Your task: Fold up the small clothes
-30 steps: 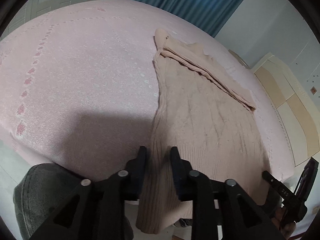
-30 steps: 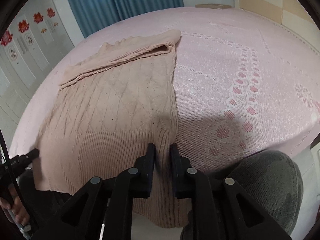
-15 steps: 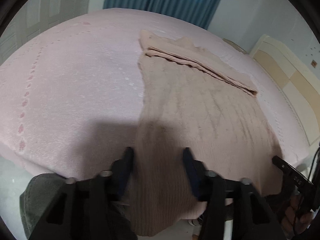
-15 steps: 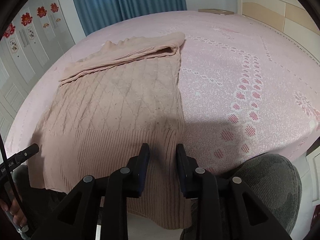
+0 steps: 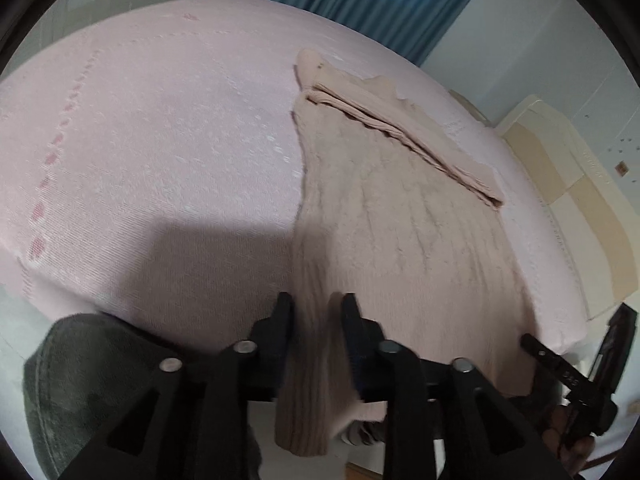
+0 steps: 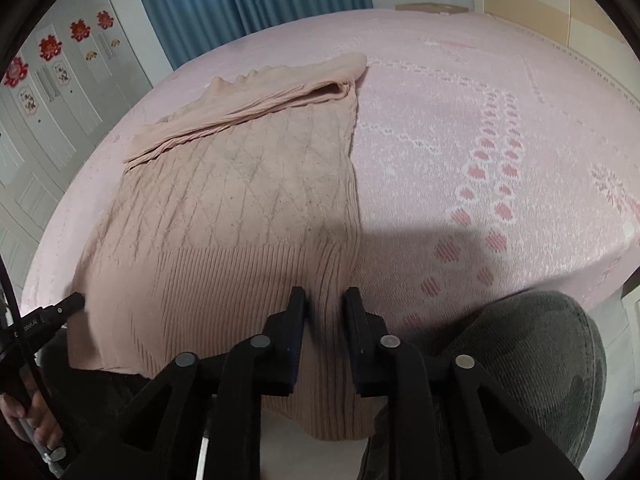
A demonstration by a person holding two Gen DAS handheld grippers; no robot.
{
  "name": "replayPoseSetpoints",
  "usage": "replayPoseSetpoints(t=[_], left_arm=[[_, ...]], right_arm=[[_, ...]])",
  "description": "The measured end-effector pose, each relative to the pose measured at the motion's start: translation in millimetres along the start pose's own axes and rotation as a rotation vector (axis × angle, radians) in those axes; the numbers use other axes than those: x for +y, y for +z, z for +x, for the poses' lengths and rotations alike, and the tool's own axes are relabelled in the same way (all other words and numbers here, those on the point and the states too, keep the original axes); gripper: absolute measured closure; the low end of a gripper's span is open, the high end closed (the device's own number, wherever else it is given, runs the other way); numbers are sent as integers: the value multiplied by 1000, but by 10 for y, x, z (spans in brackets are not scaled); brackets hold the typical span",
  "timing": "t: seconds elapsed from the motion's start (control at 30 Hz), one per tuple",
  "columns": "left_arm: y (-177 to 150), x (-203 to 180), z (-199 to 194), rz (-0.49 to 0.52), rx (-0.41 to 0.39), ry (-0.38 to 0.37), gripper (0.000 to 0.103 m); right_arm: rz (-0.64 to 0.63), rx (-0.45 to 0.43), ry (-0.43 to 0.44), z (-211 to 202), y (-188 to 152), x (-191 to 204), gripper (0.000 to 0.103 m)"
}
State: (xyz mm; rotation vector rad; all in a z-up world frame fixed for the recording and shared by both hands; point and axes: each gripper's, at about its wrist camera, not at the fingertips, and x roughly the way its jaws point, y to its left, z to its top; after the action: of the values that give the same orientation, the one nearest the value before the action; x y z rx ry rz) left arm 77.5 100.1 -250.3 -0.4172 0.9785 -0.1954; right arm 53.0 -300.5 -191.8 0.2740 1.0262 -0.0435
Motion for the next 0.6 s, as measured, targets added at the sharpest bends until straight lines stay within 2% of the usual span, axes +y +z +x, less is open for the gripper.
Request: replayPoseSetpoints(t=[0.17, 0.37, 0.6], left_arm=[[-2, -48, 30, 6, 3, -33, 59], [75, -75, 108, 3, -8, -39, 57], [91, 21, 102, -56, 6, -110, 59]], right_arm=[[13, 5, 36, -6, -14, -17, 76], [-5, -4, 25, 38, 23, 38, 74], [12, 7, 47, 50, 56, 2, 73]])
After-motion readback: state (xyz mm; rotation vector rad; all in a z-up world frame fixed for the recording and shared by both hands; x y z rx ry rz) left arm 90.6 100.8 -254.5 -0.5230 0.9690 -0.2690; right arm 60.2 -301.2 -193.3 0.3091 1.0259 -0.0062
